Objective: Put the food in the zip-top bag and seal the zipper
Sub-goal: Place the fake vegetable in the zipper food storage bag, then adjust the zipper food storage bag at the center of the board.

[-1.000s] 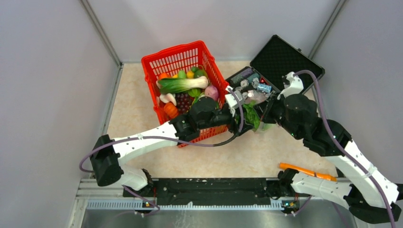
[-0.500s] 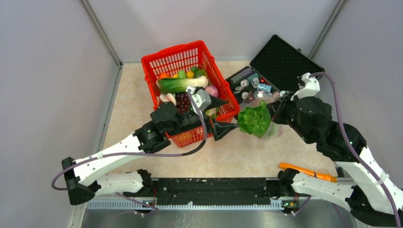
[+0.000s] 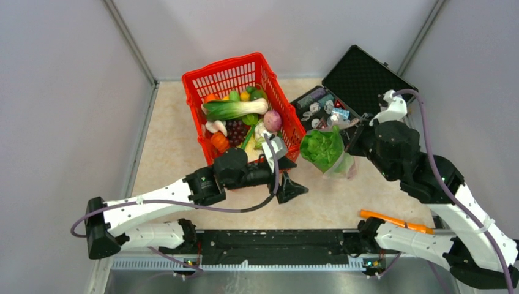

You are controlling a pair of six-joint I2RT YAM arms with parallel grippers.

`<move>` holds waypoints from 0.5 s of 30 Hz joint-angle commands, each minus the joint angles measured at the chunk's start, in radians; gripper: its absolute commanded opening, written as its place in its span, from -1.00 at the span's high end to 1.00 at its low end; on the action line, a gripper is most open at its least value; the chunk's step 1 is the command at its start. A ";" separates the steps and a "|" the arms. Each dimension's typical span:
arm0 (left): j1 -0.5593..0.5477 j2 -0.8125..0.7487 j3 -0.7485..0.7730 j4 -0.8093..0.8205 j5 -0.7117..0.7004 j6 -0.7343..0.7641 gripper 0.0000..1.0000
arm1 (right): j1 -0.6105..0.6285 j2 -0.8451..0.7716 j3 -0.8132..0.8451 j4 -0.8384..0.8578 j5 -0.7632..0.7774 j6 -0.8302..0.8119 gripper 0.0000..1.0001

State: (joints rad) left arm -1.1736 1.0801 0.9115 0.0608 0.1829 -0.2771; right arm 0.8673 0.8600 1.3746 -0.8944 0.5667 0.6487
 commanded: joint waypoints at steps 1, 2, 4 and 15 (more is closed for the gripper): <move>-0.037 0.033 -0.042 0.148 -0.119 -0.135 -0.83 | -0.005 0.002 0.018 0.097 0.030 0.011 1.00; -0.037 0.045 -0.042 0.163 -0.124 -0.142 -0.82 | -0.004 0.004 0.019 0.101 0.029 0.013 1.00; -0.037 0.072 -0.038 0.204 -0.117 -0.161 -0.76 | -0.005 0.010 0.018 0.110 0.027 0.018 1.00; -0.037 0.247 -0.001 0.359 -0.213 -0.271 -0.74 | -0.005 0.034 0.015 0.151 0.019 0.023 1.00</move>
State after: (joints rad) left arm -1.2106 1.3037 0.8806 0.2649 0.0498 -0.4862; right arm 0.8673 0.8875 1.3743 -0.8288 0.5755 0.6659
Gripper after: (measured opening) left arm 0.870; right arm 0.004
